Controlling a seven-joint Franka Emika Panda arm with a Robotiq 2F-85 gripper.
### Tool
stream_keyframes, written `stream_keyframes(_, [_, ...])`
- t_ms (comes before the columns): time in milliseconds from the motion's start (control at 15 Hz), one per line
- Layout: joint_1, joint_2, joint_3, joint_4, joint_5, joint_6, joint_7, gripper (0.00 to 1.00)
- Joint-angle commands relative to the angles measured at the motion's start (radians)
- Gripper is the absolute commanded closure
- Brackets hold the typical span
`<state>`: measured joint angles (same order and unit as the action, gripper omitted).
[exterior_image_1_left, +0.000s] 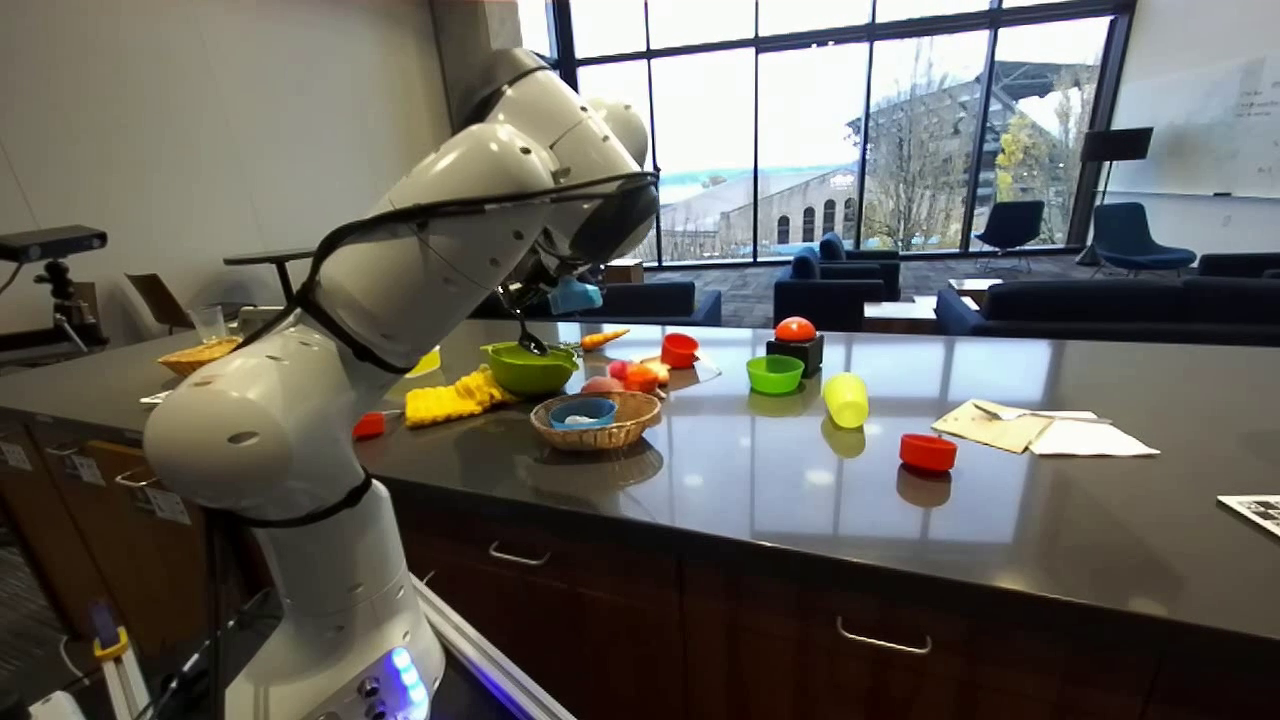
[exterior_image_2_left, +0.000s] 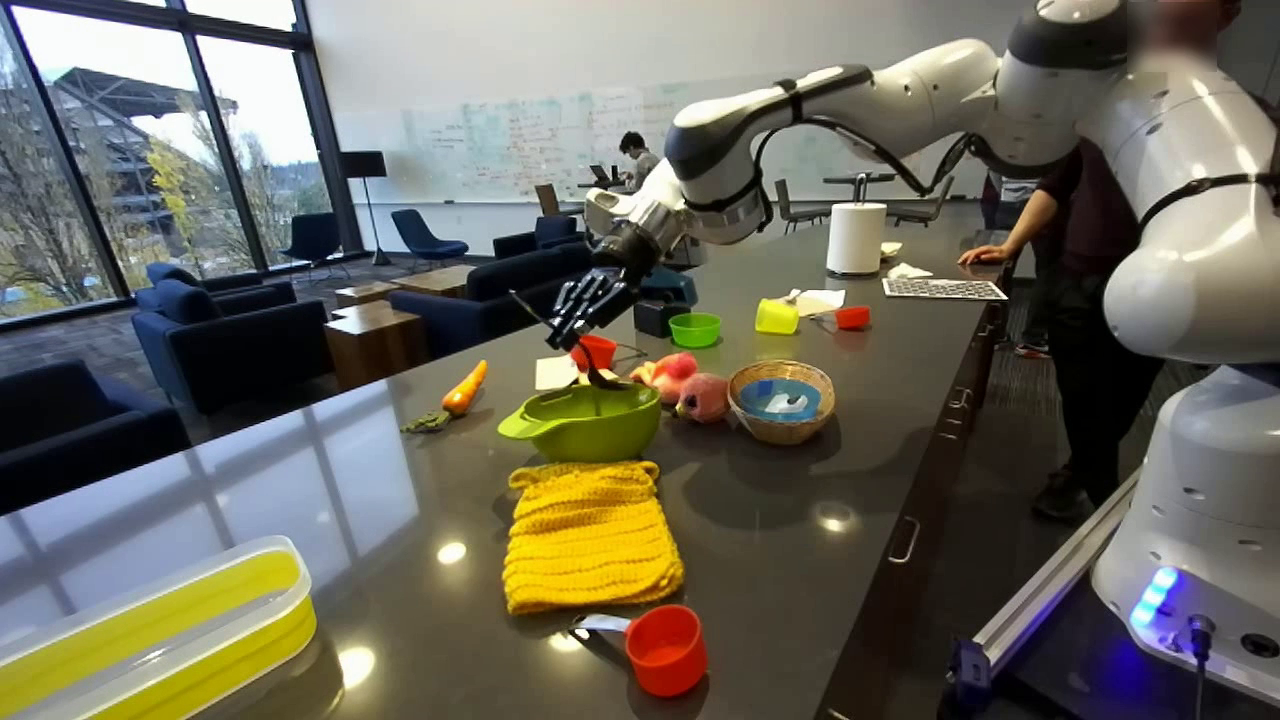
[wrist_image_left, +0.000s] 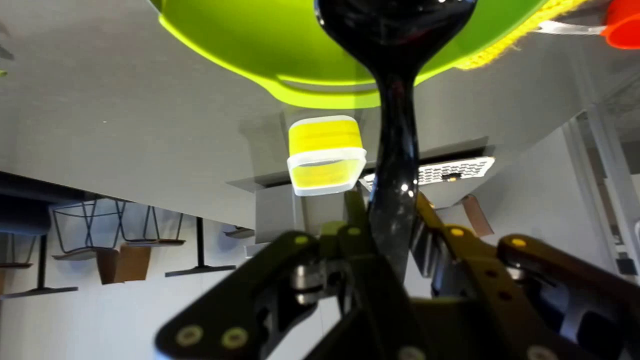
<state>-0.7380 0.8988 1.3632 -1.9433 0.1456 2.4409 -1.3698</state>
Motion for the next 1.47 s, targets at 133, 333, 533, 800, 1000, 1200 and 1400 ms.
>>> stream_keyframes(133, [-0.005, 0.124, -0.016, 0.101, 0.125, -0.296, -0.145, 0.94])
stream_keyframes(333, [0.013, 0.143, -0.057, 0.151, 0.206, -0.478, -0.195, 0.94])
stream_keyframes(533, [0.049, 0.137, -0.129, 0.193, 0.297, -0.639, -0.213, 0.94])
stream_keyframes(800, [0.116, 0.075, -0.238, 0.214, 0.399, -0.697, -0.213, 0.94])
stream_keyframes(1000, [0.161, 0.032, -0.286, 0.208, 0.482, -0.686, -0.218, 0.94])
stream_keyframes(1200, [0.208, -0.035, -0.318, 0.195, 0.588, -0.671, -0.224, 0.94])
stream_keyframes(1400, [0.271, -0.115, -0.366, 0.204, 0.689, -0.683, -0.236, 0.94])
